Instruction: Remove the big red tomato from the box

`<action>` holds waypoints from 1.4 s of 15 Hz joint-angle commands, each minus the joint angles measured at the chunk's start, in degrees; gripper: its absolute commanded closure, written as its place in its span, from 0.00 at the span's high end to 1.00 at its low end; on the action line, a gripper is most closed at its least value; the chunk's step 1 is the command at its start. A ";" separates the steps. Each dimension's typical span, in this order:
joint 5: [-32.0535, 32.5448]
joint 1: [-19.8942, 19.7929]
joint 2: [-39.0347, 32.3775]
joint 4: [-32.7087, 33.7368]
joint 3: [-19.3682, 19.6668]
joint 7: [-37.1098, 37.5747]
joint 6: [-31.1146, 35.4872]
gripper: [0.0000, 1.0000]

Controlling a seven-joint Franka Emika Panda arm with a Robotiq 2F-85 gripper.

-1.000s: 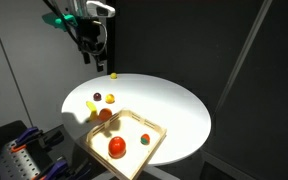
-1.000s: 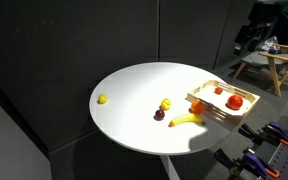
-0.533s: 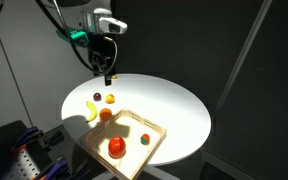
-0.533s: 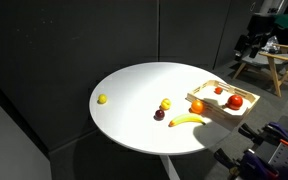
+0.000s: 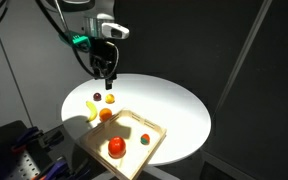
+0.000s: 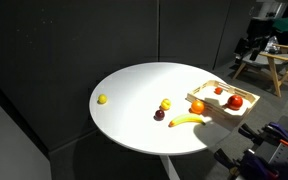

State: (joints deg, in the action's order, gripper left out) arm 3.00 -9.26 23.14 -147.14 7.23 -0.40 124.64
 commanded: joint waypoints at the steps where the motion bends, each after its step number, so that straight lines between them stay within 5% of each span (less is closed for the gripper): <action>1: 0.05 0.11 0.00 0.07 0.11 0.02 -0.10 1.00; 10: -0.05 -0.20 0.77 0.00 0.83 -0.99 -0.51 1.00; 21: 1.54 -2.96 -1.26 1.42 6.16 -9.14 -0.49 1.00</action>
State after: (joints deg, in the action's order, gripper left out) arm 3.01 -11.61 22.97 -147.03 12.19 -5.81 124.61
